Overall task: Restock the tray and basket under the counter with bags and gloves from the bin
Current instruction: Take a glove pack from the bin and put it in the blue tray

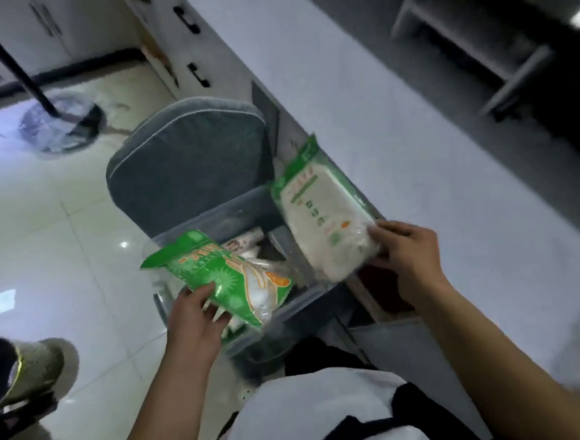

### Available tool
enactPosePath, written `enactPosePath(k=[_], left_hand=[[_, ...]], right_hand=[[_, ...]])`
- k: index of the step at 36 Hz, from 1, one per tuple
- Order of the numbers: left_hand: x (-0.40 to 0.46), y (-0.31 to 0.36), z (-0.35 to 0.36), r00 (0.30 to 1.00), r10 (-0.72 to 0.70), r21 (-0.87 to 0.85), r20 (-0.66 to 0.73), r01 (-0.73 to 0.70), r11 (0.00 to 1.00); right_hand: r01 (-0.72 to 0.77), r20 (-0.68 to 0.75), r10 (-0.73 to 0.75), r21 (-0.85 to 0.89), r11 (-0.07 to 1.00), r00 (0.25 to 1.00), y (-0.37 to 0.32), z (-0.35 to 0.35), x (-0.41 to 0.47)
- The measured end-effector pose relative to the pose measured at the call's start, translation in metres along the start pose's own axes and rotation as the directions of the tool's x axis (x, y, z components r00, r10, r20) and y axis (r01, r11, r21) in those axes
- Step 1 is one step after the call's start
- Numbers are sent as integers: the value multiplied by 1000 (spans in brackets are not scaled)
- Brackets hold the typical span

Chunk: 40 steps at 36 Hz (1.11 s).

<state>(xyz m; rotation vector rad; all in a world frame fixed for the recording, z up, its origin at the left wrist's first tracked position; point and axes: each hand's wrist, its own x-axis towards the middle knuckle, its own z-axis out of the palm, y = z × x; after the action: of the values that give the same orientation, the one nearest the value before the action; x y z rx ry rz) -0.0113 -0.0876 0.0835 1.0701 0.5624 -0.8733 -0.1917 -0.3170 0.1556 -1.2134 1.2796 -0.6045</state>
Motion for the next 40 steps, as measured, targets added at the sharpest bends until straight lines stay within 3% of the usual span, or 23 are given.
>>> enactPosePath(k=[3, 6, 9, 11, 12, 14, 15, 18, 21, 26, 28, 31, 33, 36, 40], left_hand=[[-3, -4, 11, 998, -23, 20, 67, 21, 1000], [-10, -13, 21, 989, -68, 39, 131, 63, 997], [-19, -23, 29, 975, -103, 81, 196, 88, 993], [-26, -28, 33, 968, -113, 109, 223, 91, 990], [-30, -31, 35, 965, -118, 126, 233, 90, 988], [-38, -36, 38, 961, -129, 157, 245, 92, 983], [-42, -38, 39, 959, -134, 169, 250, 93, 981], [-53, -45, 41, 955, -138, 197, 263, 87, 977], [-62, -50, 45, 953, -123, 221, 276, 61, 973], [-74, -59, 64, 942, -81, 254, 326, -5, 967], [-78, -63, 79, 934, -57, 274, 351, -44, 961], [-88, -74, 105, 911, -43, 319, 411, -99, 943], [-96, -83, 125, 873, -69, 355, 484, -123, 927], [-108, -103, 155, 802, -120, 428, 585, -180, 886], [-117, -133, 189, 733, -185, 496, 654, -231, 837]], right_hand=[[105, -175, -81, 131, 986, 981, -35, -48, -24], [285, -383, -237, 74, 956, 893, -60, -90, -40], [366, -504, -488, -326, 872, 713, -65, -124, -41], [230, -468, -619, -649, 725, 630, -55, -142, -32], [163, -452, -641, -725, 669, 620, -47, -147, -28], [75, -413, -616, -788, 611, 671, -25, -149, -18], [31, -375, -568, -816, 578, 732, -11, -148, -12], [-74, -198, -243, -895, 440, 950, 38, -139, 3], [-37, -74, -121, -959, 282, 990, 79, -132, 11], [-5, -61, -121, -909, 417, 991, 80, -138, 17], [15, -50, -112, -854, 521, 992, 69, -147, 13], [89, -92, -177, -593, 800, 980, 49, -164, 2], [123, -70, -167, -420, 899, 984, 33, -177, -7], [21, 68, -10, -156, 987, 998, 15, -198, -15], [-140, 204, 116, 110, 984, 972, 10, -225, -17]])
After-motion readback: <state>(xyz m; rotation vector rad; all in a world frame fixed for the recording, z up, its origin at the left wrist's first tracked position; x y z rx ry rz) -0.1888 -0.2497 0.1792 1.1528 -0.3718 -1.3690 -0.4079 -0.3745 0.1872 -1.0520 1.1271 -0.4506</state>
